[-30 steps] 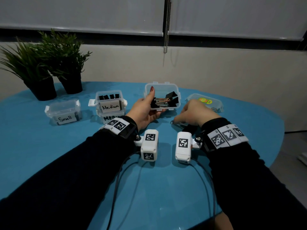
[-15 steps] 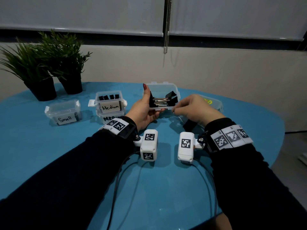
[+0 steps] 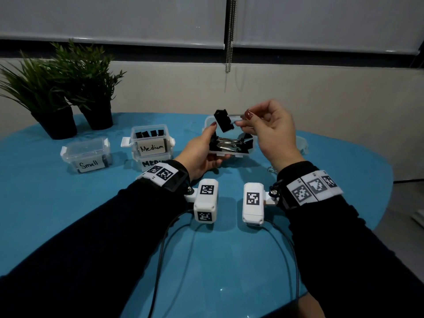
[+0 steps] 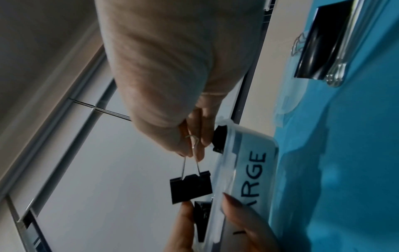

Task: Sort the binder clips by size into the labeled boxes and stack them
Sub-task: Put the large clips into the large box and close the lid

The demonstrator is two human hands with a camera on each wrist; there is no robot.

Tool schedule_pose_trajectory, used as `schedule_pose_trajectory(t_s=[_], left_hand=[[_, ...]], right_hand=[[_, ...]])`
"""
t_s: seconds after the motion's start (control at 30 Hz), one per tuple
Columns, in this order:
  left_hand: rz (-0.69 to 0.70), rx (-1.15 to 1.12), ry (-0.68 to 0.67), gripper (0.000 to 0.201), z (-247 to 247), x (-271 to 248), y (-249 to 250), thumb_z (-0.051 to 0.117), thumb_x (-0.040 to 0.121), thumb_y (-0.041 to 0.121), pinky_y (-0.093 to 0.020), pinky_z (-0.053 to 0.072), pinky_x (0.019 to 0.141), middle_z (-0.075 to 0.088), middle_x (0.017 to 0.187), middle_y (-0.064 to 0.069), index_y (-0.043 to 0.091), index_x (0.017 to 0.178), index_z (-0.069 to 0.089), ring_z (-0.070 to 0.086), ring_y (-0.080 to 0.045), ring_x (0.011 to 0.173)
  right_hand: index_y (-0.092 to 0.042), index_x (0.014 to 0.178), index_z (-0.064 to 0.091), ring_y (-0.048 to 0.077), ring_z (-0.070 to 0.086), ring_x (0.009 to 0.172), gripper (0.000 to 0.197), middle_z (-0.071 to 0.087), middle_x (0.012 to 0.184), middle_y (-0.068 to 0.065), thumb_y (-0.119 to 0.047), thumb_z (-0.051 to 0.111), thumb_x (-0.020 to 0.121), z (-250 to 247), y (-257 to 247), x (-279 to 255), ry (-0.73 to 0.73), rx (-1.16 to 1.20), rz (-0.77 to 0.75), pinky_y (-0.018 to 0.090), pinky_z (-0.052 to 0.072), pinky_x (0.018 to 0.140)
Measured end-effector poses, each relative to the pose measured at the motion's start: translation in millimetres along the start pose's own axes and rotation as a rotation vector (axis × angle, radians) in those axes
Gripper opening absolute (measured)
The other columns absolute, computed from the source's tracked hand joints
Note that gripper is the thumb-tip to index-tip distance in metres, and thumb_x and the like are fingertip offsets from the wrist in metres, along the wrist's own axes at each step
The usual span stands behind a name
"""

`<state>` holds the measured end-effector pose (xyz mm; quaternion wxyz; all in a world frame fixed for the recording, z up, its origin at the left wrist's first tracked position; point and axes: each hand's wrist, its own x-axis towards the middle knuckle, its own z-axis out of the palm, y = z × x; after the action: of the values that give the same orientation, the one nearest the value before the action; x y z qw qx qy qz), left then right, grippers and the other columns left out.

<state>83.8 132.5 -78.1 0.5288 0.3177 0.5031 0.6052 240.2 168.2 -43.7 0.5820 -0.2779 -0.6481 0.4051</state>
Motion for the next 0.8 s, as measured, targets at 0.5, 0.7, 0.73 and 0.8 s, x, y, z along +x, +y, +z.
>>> schedule_pose_trajectory(t_s=[0.5,0.7,0.73,0.8], left_hand=[[-0.019,0.107,-0.087,0.062,3.4,-9.5,0.8,0.043,0.092,0.073,-0.019,0.044,0.044,0.074,0.084,-0.003,0.016,0.102,0.063,0.069,-0.019,0.065],[0.010,0.173,-0.145,0.067,4.2,-11.9,0.8,0.039,0.092,0.073,-0.018,0.045,0.042,0.075,0.085,-0.007,0.012,0.102,0.064,0.070,-0.017,0.069],[0.014,0.165,-0.146,0.066,4.6,-11.7,0.6,0.040,0.093,0.072,-0.018,0.047,0.044,0.075,0.086,-0.008,0.012,0.103,0.065,0.071,-0.018,0.069],[0.021,0.137,-0.128,0.065,4.1,-10.2,0.2,0.041,0.093,0.071,-0.021,0.051,0.048,0.074,0.087,-0.007,0.012,0.105,0.066,0.072,-0.019,0.071]], right_hand=[[-0.025,0.083,0.078,0.004,0.062,0.077,0.008,0.067,0.076,-0.018,-0.018,0.076,0.082,4.5,14.9,1.8,-0.196,-0.741,-0.106,0.043,0.047,0.092],[-0.027,0.089,0.075,0.015,0.068,0.084,0.013,0.066,0.074,-0.016,-0.028,0.079,0.076,5.6,13.3,3.3,-0.128,-0.859,-0.099,0.047,0.046,0.097],[-0.027,0.091,0.074,0.015,0.068,0.086,0.016,0.064,0.074,-0.016,-0.030,0.079,0.076,4.9,11.7,3.1,-0.114,-0.903,-0.101,0.045,0.043,0.100],[-0.028,0.092,0.073,0.013,0.066,0.092,0.019,0.068,0.080,-0.014,-0.038,0.079,0.077,3.8,6.8,1.0,-0.133,-0.987,-0.101,0.040,0.035,0.099]])
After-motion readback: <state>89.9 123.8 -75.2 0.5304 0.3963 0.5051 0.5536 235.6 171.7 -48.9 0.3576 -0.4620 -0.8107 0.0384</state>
